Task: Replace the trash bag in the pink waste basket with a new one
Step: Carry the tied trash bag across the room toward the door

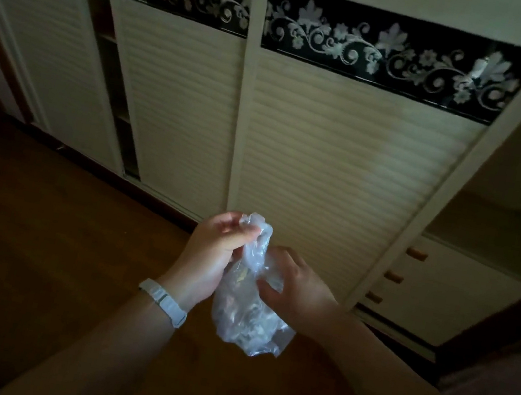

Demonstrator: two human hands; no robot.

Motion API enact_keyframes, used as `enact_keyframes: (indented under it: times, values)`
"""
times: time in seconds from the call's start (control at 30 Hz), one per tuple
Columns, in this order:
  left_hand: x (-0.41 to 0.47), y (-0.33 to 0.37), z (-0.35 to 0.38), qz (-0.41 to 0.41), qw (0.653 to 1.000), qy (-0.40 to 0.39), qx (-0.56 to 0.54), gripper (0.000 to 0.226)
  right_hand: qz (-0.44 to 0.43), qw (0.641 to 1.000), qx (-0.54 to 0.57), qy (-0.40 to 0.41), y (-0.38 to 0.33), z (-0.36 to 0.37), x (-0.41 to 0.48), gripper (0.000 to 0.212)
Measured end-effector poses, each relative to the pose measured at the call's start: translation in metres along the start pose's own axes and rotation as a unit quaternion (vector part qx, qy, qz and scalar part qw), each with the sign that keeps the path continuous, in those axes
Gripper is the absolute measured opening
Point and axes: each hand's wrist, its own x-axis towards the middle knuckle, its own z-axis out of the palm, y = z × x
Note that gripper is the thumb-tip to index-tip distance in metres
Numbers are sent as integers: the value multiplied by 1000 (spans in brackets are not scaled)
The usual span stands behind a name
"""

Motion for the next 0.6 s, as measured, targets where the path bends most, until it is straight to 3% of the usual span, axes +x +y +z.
enact_keyframes:
  times: [0.33, 0.6]
  values:
    - [122, 54, -74, 25, 998, 62, -6, 11, -61, 996, 63, -1, -26, 17, 173, 53]
    - [221, 75, -133, 37, 986, 161, 38, 17, -134, 985, 91, -66, -31, 52, 315, 54]
